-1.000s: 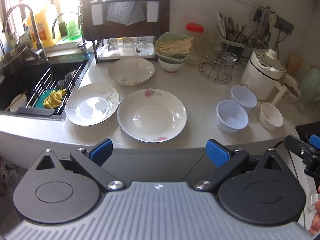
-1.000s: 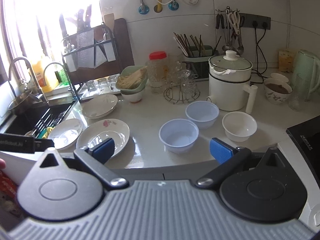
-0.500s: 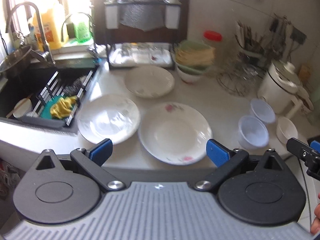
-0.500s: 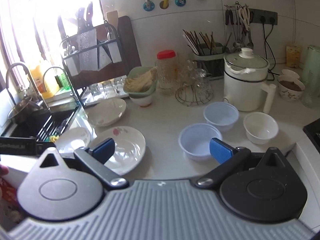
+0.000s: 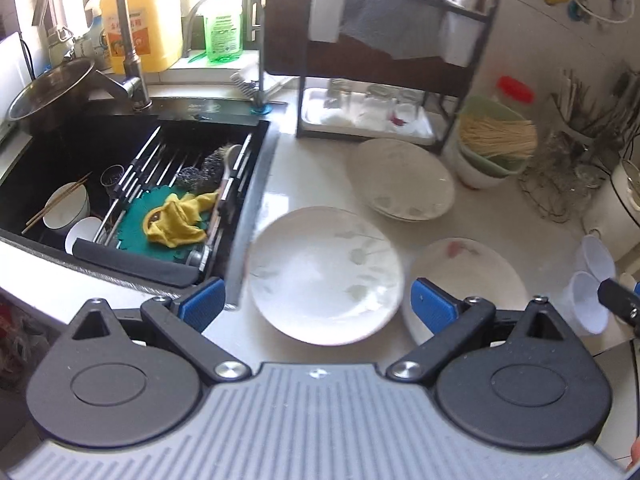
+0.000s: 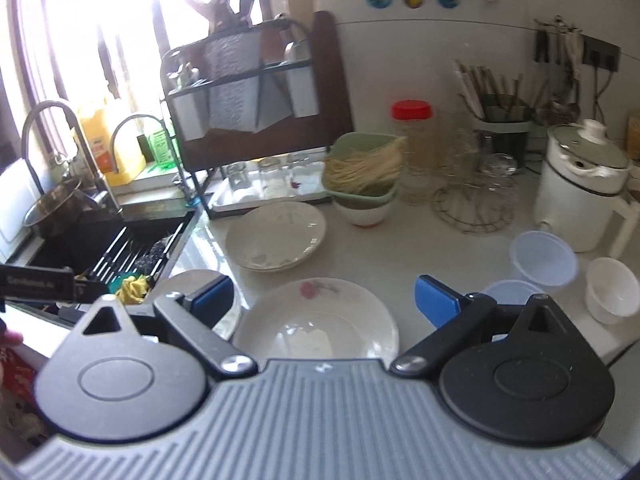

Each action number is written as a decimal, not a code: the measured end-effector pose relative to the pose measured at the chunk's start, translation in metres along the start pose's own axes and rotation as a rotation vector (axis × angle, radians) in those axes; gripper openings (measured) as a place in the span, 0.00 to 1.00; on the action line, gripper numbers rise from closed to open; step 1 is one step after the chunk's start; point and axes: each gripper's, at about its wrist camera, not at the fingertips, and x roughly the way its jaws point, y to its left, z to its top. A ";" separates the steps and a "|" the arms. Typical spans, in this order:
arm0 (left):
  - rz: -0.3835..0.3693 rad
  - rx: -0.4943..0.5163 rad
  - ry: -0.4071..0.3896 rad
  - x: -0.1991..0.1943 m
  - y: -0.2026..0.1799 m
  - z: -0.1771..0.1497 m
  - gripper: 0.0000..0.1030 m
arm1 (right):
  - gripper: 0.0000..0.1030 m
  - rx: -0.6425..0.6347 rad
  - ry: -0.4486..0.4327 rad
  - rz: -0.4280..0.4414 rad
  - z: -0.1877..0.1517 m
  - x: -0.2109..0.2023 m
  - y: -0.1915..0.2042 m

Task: Organize plates and bowls

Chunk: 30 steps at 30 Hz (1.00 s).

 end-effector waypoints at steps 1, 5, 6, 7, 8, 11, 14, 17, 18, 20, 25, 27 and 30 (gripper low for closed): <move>0.008 0.003 0.003 0.005 0.009 0.001 0.97 | 0.96 -0.008 0.008 -0.011 0.001 0.006 0.007; -0.016 -0.016 0.034 0.028 0.044 0.004 0.97 | 0.96 0.006 0.027 -0.013 0.003 0.027 0.029; -0.023 -0.022 0.044 0.034 0.052 0.005 0.97 | 0.96 0.012 0.030 -0.006 0.002 0.031 0.035; -0.030 -0.023 0.051 0.040 0.056 0.006 0.97 | 0.96 0.020 0.036 -0.004 0.002 0.035 0.041; -0.039 -0.021 0.056 0.045 0.062 0.007 0.97 | 0.96 0.024 0.040 -0.007 0.001 0.039 0.046; -0.068 -0.001 0.063 0.058 0.072 0.010 0.97 | 0.93 0.029 0.047 -0.019 0.000 0.050 0.063; -0.112 0.007 0.075 0.071 0.082 0.016 0.97 | 0.87 0.043 0.067 -0.044 -0.002 0.060 0.079; -0.151 0.032 0.089 0.086 0.087 0.022 0.97 | 0.83 0.061 0.096 -0.057 -0.005 0.072 0.093; -0.155 0.037 0.092 0.090 0.090 0.024 0.97 | 0.81 0.067 0.108 -0.060 -0.006 0.076 0.097; -0.168 0.031 0.107 0.102 0.097 0.026 0.97 | 0.76 0.082 0.136 -0.067 -0.009 0.084 0.104; -0.206 0.045 0.117 0.131 0.109 0.031 0.95 | 0.50 0.184 0.278 -0.047 -0.024 0.111 0.113; -0.217 0.052 0.128 0.143 0.112 0.031 0.92 | 0.47 0.215 0.312 -0.047 -0.031 0.119 0.117; -0.240 0.066 0.153 0.161 0.114 0.033 0.90 | 0.47 0.253 0.353 -0.045 -0.042 0.129 0.123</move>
